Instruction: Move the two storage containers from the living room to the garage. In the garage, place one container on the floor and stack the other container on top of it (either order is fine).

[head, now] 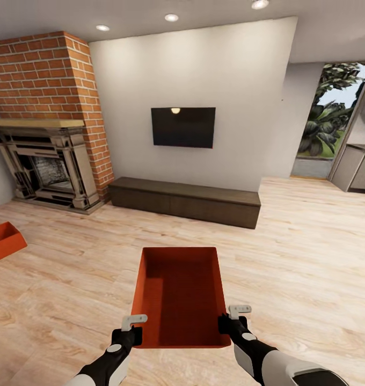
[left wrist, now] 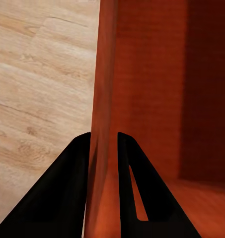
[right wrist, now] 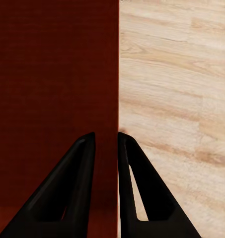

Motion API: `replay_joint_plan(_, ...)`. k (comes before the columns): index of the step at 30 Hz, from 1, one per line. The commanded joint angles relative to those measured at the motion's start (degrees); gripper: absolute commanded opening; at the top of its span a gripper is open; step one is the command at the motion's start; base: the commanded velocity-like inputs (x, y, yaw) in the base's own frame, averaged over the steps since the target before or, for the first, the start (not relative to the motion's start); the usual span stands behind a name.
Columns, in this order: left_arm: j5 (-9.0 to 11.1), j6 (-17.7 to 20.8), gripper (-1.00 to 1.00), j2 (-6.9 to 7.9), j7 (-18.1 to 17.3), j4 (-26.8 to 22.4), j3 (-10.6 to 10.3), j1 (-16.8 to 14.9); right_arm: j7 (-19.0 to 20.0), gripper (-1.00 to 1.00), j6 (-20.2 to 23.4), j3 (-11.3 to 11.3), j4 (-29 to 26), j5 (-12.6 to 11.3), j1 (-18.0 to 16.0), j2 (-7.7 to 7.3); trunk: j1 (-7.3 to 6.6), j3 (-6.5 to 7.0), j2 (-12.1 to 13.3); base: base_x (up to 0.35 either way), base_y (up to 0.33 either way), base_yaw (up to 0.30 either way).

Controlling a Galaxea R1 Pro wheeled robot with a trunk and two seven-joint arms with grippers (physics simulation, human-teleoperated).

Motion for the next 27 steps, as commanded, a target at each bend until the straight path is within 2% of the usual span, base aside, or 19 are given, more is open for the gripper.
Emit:
replay_joint_plan(1,0.39,-0.15,-1.0,-0.07,0.64,0.02,-0.05,-0.05,0.05,-1.0,-0.14,-0.34,0.05,-0.08,-0.04,0.16,0.0,0.03,-0.04,0.0,0.0,-0.07)
replay_joint_plan(27,0.37,-0.15,-1.0,-0.13,0.65,0.02,-0.05,-0.05,0.05,-1.0,-0.14,-0.34,0.05,-0.08,-0.04,0.16,0.0,2.31,-0.04,0.0,0.0,-0.07)
